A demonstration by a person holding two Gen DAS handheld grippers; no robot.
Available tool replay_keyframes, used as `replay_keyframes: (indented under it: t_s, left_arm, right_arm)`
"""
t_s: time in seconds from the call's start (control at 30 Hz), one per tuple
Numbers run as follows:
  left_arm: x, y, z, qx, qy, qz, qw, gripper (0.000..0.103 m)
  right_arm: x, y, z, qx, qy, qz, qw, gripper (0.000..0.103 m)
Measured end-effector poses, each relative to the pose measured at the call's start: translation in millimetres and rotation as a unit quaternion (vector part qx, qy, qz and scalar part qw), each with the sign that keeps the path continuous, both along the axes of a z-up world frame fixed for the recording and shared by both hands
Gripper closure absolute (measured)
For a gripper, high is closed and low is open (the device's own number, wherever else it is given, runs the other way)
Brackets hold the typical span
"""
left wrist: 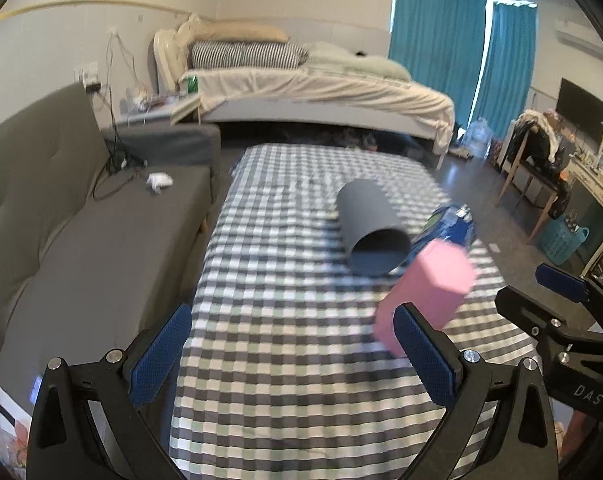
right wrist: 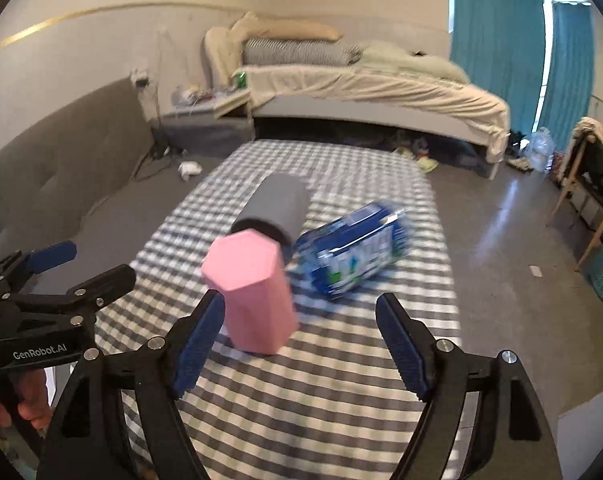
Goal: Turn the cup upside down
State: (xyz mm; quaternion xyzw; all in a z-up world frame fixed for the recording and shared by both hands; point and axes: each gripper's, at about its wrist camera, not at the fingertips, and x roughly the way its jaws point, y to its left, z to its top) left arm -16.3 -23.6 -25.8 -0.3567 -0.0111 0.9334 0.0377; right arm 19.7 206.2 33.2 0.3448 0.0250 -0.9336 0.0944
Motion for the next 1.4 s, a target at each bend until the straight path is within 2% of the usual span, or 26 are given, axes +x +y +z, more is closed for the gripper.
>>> replay_keyframes:
  t_s: [0.13,0.23,0.4,0.5,0.67,1.4]
  left_arm:
    - [16,16,13,0.0,0.032,-0.015,0.9994,0.0]
    - [27,23,17,-0.004,0.047,-0.021,0.9987,0.0]
    - [40,29,14,-0.002,0.041,-0.023,0.9989,0.0]
    - [44,36,15,-0.02,0.046,-0.028,0.9983,0.0]
    - [46,38,16,-0.026,0.052,-0.022,0.9981,0.0]
    - [44,28,12,-0.018,0.035,-0.01,0.9992,0.0]
  right_arm:
    - [22,25,15,-0.007,0.027,-0.029,0.999,0.021]
    - [36,39,20,-0.009,0.042,-0.049,0.998,0.013]
    - [51,57,17,-0.024,0.041,-0.073,0.996,0.001]
    - [52,63,19,-0.032,0.038,-0.082,0.995,0.0]
    - [53,62,19,-0.024,0.038,-0.073,0.996,0.0]
    - [50,40,17,0.01,0.033,-0.046,0.998,0.0]
